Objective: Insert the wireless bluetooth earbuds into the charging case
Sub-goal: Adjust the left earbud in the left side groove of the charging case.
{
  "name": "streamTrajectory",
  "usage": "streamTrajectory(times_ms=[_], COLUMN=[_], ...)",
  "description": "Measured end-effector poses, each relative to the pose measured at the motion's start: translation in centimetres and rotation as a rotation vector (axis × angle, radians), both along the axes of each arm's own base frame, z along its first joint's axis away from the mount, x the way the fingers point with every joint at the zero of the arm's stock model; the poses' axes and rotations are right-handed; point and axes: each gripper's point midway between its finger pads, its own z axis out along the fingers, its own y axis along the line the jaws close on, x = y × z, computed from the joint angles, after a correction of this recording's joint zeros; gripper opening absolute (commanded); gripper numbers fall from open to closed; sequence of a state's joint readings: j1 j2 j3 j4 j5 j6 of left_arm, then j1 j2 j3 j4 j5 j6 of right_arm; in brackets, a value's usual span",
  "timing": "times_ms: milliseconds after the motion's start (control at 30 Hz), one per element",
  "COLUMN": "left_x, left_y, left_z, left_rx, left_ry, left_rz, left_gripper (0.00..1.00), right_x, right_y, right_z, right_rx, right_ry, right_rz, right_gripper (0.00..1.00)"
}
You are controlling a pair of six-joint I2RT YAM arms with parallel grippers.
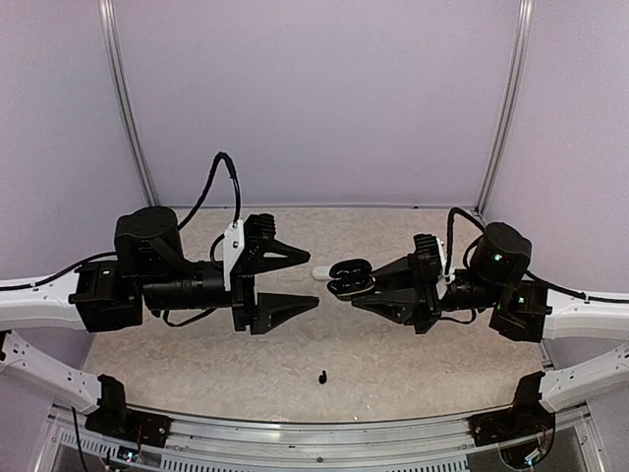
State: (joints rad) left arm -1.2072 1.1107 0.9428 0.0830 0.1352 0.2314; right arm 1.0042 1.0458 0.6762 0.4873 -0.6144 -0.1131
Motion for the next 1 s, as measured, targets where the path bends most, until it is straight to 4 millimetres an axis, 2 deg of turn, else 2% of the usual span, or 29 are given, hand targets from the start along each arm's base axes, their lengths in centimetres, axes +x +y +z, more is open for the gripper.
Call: streamTrajectory(times_ms=[333,700,1000], left_x=[-0.5,-0.1,0.5], left_y=[-0.7,-1.4,-1.8], left_z=[0.5,0.1,-0.4], left_rx=[-0.010,0.003,0.015], left_ry=[0.025,0.033,0.036], left_rz=[-0.039,-0.029,-0.007], left_gripper=[0.68,0.64,0.63], right_x=[0.0,0.1,0.3], right_y=[0.4,0.6,0.8], right_z=[-1.2,-0.7,-1.1], right_rx=[-0.041,-0.034,-0.044], right_ry=[0.024,0.019,0.025], right_rz=[0.017,0.017,0.017], right_gripper=[0.00,0.00,0.00])
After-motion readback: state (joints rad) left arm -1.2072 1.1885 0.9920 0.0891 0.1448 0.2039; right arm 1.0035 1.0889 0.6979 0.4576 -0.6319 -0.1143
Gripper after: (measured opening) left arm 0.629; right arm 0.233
